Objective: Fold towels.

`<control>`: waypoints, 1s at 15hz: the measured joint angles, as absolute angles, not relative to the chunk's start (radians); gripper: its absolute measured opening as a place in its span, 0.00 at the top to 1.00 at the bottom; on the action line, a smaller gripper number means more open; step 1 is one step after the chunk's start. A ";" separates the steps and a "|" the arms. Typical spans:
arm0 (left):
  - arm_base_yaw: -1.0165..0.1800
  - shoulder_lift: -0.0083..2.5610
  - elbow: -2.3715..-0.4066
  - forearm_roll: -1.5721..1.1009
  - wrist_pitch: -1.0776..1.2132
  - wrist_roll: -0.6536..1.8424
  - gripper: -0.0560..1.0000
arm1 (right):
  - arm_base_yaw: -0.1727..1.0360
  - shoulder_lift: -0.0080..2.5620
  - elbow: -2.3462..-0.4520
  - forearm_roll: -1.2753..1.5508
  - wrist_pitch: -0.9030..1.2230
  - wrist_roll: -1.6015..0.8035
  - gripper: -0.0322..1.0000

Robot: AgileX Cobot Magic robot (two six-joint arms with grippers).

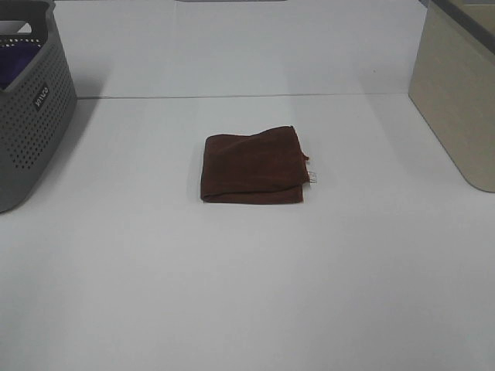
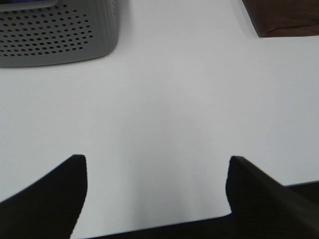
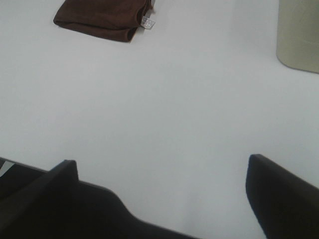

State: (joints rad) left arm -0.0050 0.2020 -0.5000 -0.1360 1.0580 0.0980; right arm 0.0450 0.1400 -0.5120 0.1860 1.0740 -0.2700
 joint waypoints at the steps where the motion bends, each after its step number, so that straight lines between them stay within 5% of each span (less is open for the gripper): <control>1: -0.005 0.159 -0.500 -0.136 1.058 0.098 0.25 | 0.045 0.081 -0.512 0.187 1.074 -0.270 0.14; 15: -0.005 -0.004 -0.500 -0.141 1.058 0.098 0.25 | -0.007 -0.007 -0.512 0.188 1.074 -0.270 0.14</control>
